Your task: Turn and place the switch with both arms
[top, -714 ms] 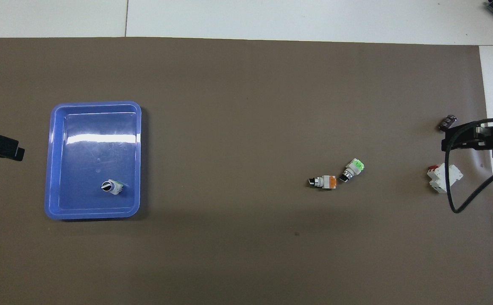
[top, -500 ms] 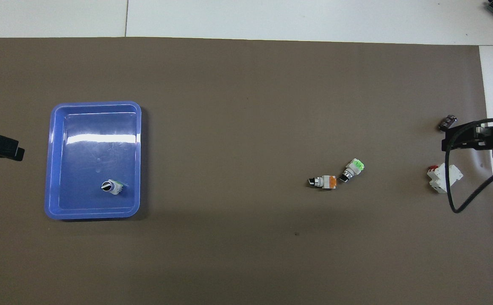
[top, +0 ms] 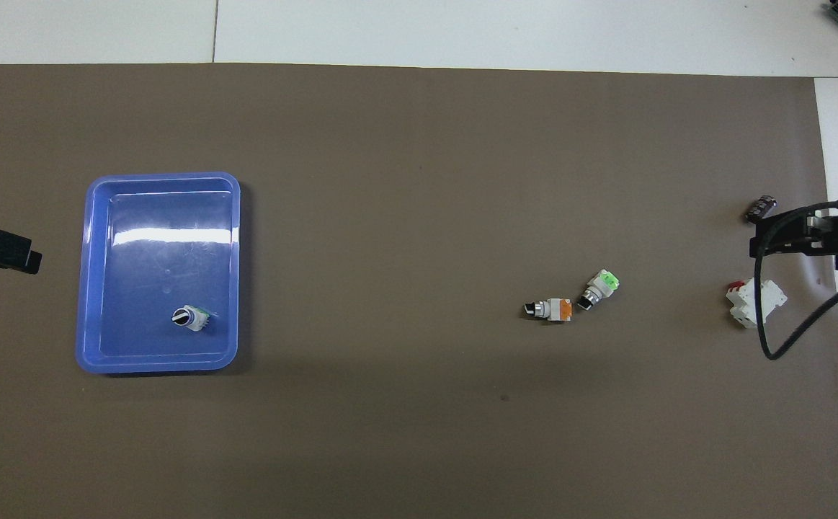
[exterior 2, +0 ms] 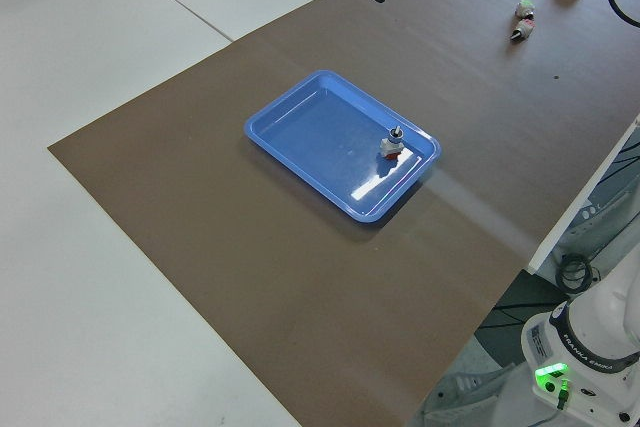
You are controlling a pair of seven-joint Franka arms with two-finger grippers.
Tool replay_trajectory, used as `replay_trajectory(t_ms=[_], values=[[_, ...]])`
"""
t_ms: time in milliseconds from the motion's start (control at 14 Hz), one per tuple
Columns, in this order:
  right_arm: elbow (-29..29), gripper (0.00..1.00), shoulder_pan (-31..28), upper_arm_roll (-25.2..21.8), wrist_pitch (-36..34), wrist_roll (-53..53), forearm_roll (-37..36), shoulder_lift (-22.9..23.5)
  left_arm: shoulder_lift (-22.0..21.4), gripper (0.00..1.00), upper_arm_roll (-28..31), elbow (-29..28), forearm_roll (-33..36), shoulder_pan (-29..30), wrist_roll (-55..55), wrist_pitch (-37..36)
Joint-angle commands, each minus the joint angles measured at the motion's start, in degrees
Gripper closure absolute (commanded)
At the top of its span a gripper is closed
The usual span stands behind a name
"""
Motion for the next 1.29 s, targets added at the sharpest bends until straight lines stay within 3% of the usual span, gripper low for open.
replay_trajectory(t_ms=[0, 143, 214, 357, 643, 857, 1214], values=[[-6.66, 0.0, -0.4, 0.04, 6.76, 1.83, -0.33, -1.95, -1.56, 0.0, 0.01, -1.86, -0.45, 0.39, -0.21, 0.5], [-15.19, 0.0, -0.4, 0.04, 16.86, 5.69, -0.33, -3.8, -1.56, 0.0, 0.01, -1.86, -0.45, 0.39, -0.21, 0.5], [-16.88, 0.0, -0.14, 0.04, 18.73, 6.58, -0.33, -3.28, -1.56, 0.0, 0.01, -1.86, -0.45, 0.39, -0.21, 0.5], [-19.52, 0.0, 0.39, 0.13, 20.58, 9.38, -0.33, -0.31, -1.56, 0.0, 0.01, -1.86, -0.45, 0.39, -0.21, 0.5], [-27.88, 0.0, 4.95, 0.22, 38.05, 28.95, -0.33, 7.68, -1.56, 0.0, 0.01, -1.86, -0.45, 0.39, -0.21, 0.5], [-28.23, 0.0, 6.55, 0.22, 43.78, 39.78, -0.33, 13.23, -1.56, 0.0, 0.01, -1.86, -0.45, 0.39, -0.21, 0.5], [-33.24, 0.0, 6.63, 0.3, 45.47, 42.25, 1.07, 12.99, -1.56, 0.0, 0.01, -1.86, -0.45, 0.39, -0.21, 0.5]])
